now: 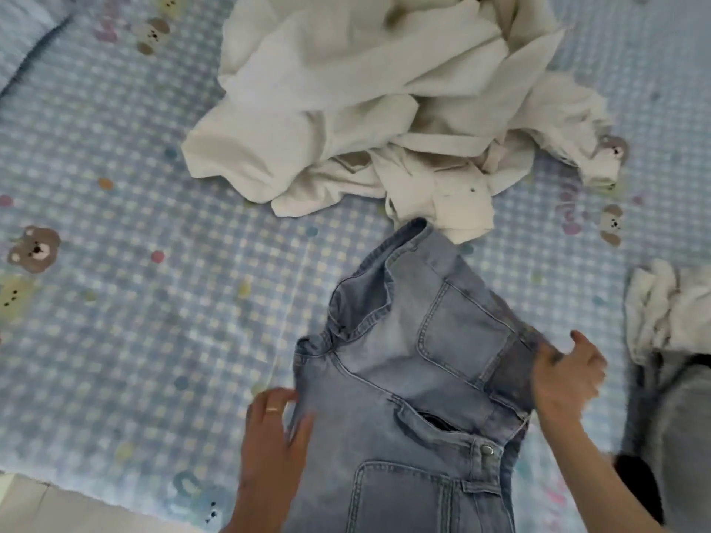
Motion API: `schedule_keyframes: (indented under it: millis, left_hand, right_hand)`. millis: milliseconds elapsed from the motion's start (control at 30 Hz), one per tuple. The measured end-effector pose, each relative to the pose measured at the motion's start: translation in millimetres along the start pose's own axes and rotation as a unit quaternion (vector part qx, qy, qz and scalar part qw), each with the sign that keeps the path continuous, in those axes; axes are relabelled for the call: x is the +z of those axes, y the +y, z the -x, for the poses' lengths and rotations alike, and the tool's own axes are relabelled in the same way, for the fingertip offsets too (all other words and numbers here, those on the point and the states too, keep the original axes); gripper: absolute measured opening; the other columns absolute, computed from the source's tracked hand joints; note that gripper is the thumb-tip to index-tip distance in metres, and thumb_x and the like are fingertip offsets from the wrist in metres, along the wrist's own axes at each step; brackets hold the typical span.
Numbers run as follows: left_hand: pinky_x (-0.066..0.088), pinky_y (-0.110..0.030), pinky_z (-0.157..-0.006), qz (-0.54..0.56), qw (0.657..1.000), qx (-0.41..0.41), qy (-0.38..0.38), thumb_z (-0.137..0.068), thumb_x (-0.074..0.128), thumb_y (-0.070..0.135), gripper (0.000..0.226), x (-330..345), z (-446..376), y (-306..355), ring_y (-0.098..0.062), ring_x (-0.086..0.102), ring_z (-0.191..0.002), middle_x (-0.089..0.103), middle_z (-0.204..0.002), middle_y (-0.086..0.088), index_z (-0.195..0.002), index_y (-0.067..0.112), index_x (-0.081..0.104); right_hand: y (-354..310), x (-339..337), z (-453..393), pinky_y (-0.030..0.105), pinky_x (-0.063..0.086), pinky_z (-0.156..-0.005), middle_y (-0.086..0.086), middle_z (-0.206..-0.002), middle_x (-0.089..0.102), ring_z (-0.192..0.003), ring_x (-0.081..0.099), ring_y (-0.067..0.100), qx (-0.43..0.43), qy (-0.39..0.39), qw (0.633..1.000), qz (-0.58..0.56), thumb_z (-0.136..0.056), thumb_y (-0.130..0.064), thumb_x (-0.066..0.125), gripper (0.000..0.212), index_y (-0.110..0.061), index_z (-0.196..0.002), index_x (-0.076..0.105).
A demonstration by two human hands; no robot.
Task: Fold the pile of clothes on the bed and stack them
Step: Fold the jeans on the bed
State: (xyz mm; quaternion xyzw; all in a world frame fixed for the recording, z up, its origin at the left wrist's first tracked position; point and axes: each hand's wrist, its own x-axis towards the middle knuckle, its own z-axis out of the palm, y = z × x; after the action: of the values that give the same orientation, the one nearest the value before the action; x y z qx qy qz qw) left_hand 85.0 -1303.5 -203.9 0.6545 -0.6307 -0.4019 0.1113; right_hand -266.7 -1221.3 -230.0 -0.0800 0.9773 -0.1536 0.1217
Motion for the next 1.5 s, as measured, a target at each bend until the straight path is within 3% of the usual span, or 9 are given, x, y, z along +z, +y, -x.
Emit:
schedule_keyframes:
  millis: [167, 400, 533, 600, 700, 833, 1067, 1333, 1500]
  left_hand:
    - [0.042, -0.031, -0.089, -0.106, 0.960, 0.189, -0.177, -0.086, 0.066, 0.035, 0.032, 60, -126, 89, -0.023, 0.055, -0.107, 0.062, -0.105, -0.001, -0.113, 0.019, 0.057]
    - [0.037, -0.034, -0.059, -0.147, 0.975, 0.135, -0.102, -0.091, 0.056, 0.036, 0.020, 66, -140, 58, -0.036, 0.063, -0.076, 0.063, -0.075, -0.006, -0.097, 0.017, 0.051]
    - [0.049, -0.031, -0.069, -0.130, 0.957, 0.079, -0.247, -0.078, 0.075, 0.034, 0.043, 57, -139, 52, -0.021, 0.064, -0.085, 0.065, -0.091, 0.006, -0.111, 0.023, 0.050]
    - [0.048, -0.022, -0.063, -0.077, 0.955, 0.049, -0.282, -0.082, 0.072, 0.024, 0.019, 44, -143, 44, -0.015, 0.066, -0.080, 0.067, -0.082, 0.011, -0.092, 0.028, 0.055]
    - [0.040, -0.015, -0.054, -0.079, 0.975, 0.111, -0.176, -0.091, 0.058, 0.024, 0.018, 40, -144, 44, -0.003, 0.055, -0.061, 0.059, -0.064, 0.007, -0.074, 0.025, 0.055]
    - [0.033, -0.024, -0.050, -0.026, 0.986, 0.103, -0.131, -0.096, 0.049, 0.033, 0.039, 50, -140, 53, -0.013, 0.042, -0.054, 0.049, -0.054, 0.003, -0.065, 0.010, 0.051]
    - [0.047, -0.015, -0.055, -0.006, 0.960, 0.011, -0.281, -0.086, 0.067, 0.021, 0.006, 34, -147, 34, -0.002, 0.064, -0.060, 0.070, -0.067, 0.011, -0.081, 0.020, 0.065]
    - [0.038, -0.013, -0.045, 0.039, 0.985, -0.001, -0.171, -0.090, 0.061, 0.022, 0.036, 35, -140, 38, -0.006, 0.049, -0.051, 0.056, -0.050, 0.009, -0.055, 0.013, 0.060]
    - [0.044, -0.037, -0.064, 0.119, 0.982, -0.052, -0.138, -0.092, 0.058, 0.035, 0.036, 33, -153, 56, -0.019, 0.055, -0.068, 0.063, -0.076, -0.009, -0.085, 0.001, 0.069]
  right_hand:
    - [43, 6, -29, 0.041, 0.044, -0.073, 0.022, -0.089, 0.060, -0.091, 0.060, 0.041, 0.085, -0.151, 0.982, -0.070, -0.090, -0.036, 0.061, 0.038, 0.001, -0.094, 0.053]
    - [66, 16, -32, 0.038, 0.041, -0.063, 0.013, -0.084, 0.054, -0.077, 0.052, 0.027, 0.161, -0.137, 0.956, -0.204, -0.095, -0.032, 0.054, 0.030, -0.002, -0.095, 0.050]
    - [77, 5, -30, 0.028, 0.047, -0.048, 0.005, -0.073, 0.066, -0.057, 0.061, 0.014, 0.157, -0.256, 0.914, -0.274, -0.082, -0.044, 0.067, 0.038, -0.008, -0.089, 0.061]
    - [86, 8, -25, 0.039, 0.057, -0.068, 0.010, -0.090, 0.071, -0.079, 0.069, 0.020, 0.138, -0.281, 0.921, -0.233, -0.080, -0.033, 0.073, 0.034, -0.006, -0.098, 0.064]
    - [89, 10, -17, 0.048, 0.050, -0.088, 0.015, -0.104, 0.067, -0.095, 0.063, 0.032, 0.129, -0.192, 0.954, -0.192, -0.088, -0.023, 0.065, 0.027, -0.003, -0.106, 0.058]
    - [87, -10, 38, 0.022, 0.039, -0.060, -0.007, -0.075, 0.059, -0.066, 0.055, 0.012, 0.082, 0.005, 0.978, -0.190, -0.092, -0.032, 0.059, 0.016, -0.017, -0.091, 0.052]
    - [113, 8, 134, 0.036, 0.048, -0.072, 0.005, -0.098, 0.057, -0.087, 0.058, 0.027, 0.035, -0.183, 0.982, -0.036, -0.085, -0.038, 0.066, 0.034, -0.012, -0.104, 0.054]
    - [116, 9, 128, 0.035, 0.041, -0.066, 0.011, -0.084, 0.060, -0.078, 0.056, 0.028, 0.023, -0.230, 0.970, -0.075, -0.091, -0.024, 0.060, 0.016, -0.013, -0.084, 0.051]
    - [122, 8, 129, 0.032, 0.037, -0.066, 0.009, -0.087, 0.057, -0.078, 0.053, 0.026, 0.051, -0.190, 0.974, -0.111, -0.093, -0.020, 0.058, 0.013, -0.007, -0.092, 0.055]
